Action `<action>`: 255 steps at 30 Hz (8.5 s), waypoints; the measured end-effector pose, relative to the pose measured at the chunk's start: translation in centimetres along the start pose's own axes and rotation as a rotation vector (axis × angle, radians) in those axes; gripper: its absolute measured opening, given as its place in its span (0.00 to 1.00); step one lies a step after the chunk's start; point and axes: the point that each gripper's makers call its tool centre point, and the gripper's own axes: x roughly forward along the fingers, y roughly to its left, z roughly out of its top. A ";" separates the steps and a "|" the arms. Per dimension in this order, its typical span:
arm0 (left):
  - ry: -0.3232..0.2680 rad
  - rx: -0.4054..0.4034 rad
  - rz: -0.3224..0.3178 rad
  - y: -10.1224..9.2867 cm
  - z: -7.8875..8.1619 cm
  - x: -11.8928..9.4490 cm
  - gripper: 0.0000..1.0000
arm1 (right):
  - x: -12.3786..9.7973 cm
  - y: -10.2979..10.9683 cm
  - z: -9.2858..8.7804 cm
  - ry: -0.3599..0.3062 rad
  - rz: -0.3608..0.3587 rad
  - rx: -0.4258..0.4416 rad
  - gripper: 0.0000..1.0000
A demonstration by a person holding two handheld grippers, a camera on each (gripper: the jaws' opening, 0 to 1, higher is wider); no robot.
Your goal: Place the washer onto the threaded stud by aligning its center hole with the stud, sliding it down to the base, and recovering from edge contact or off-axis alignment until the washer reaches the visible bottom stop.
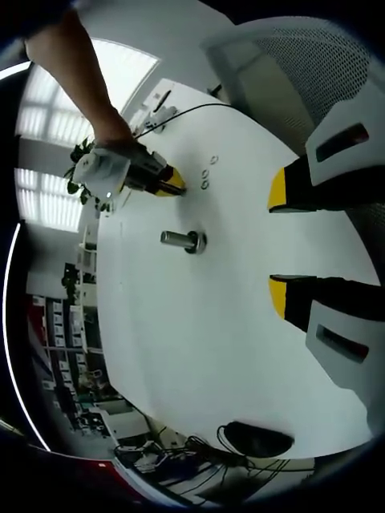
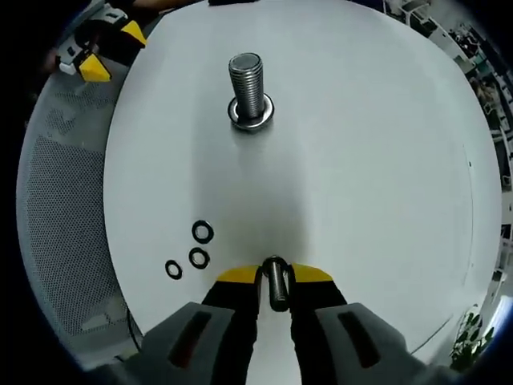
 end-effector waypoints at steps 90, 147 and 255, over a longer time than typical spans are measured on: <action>0.014 0.007 0.037 0.7 -0.2 -0.1 0.29 | -2.8 4.8 -3.8 -0.191 -0.002 0.180 0.31; 0.045 0.013 0.027 0.6 -0.7 0.2 0.28 | -0.1 9.7 -0.8 -0.049 0.035 -0.134 0.19; 0.036 -0.003 0.033 0.8 -0.6 0.1 0.28 | -0.6 7.5 -5.9 -0.103 0.032 -0.043 0.20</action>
